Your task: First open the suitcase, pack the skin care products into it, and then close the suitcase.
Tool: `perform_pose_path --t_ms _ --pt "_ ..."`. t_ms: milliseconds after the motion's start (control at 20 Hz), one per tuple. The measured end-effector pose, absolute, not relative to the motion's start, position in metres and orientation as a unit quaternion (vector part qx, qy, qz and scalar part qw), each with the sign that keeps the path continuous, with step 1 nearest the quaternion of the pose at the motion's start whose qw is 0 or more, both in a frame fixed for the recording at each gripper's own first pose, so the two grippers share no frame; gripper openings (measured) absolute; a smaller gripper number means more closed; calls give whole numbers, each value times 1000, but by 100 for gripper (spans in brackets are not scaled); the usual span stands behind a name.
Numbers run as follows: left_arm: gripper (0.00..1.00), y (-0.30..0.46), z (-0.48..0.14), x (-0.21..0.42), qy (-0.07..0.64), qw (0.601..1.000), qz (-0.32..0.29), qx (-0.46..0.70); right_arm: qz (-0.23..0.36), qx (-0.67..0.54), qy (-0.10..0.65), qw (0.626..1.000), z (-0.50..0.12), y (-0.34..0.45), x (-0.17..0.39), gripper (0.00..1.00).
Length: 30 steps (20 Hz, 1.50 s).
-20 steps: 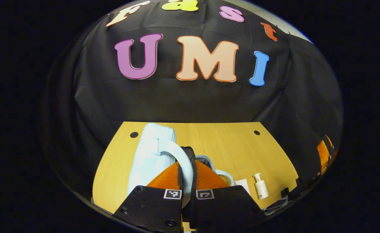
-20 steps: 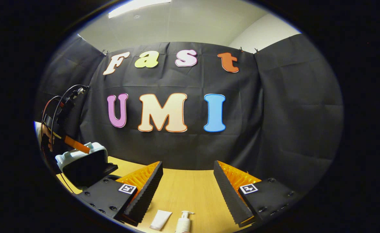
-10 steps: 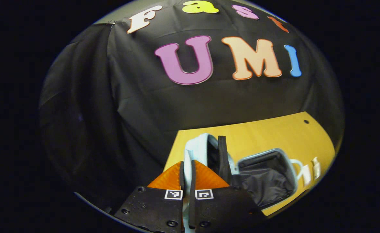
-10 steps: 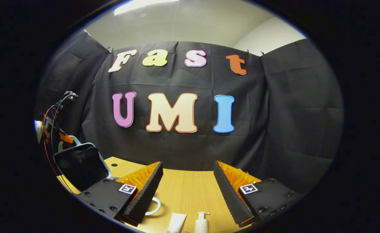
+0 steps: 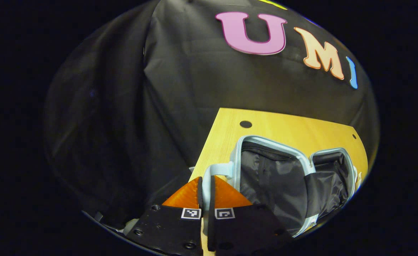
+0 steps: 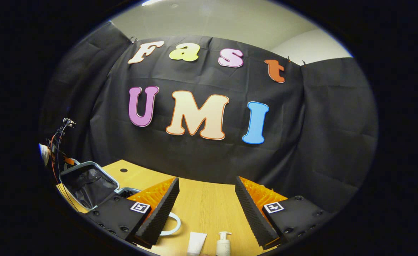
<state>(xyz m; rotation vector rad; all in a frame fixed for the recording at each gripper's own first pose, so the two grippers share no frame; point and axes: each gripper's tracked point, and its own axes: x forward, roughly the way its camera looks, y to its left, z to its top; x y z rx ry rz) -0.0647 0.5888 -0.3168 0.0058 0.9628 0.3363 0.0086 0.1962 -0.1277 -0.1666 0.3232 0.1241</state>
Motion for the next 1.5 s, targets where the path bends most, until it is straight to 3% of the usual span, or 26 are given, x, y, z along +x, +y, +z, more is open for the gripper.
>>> perform_pose_path --t_ms 250,550,650,900,1050,1250,1500 --pt "0 598 -374 -85 487 856 169 -31 66 -98 177 977 -136 210 -1 100" --pt "2 618 -386 -99 470 864 181 3 64 -83 193 976 -143 215 -16 100" --pt "29 632 -380 -109 462 859 218 20 64 -84 184 977 -138 214 -14 100" --pt "97 648 -293 -110 350 877 319 82 64 -72 167 981 -128 187 -21 100" --pt "96 595 -221 -93 280 905 309 85 59 -52 164 983 -129 162 -19 100" --pt "95 472 -138 -63 216 944 241 71 64 -35 169 983 -138 122 -18 99" --pt "96 295 -122 -25 209 968 136 21 71 -38 182 980 -160 71 -21 100"
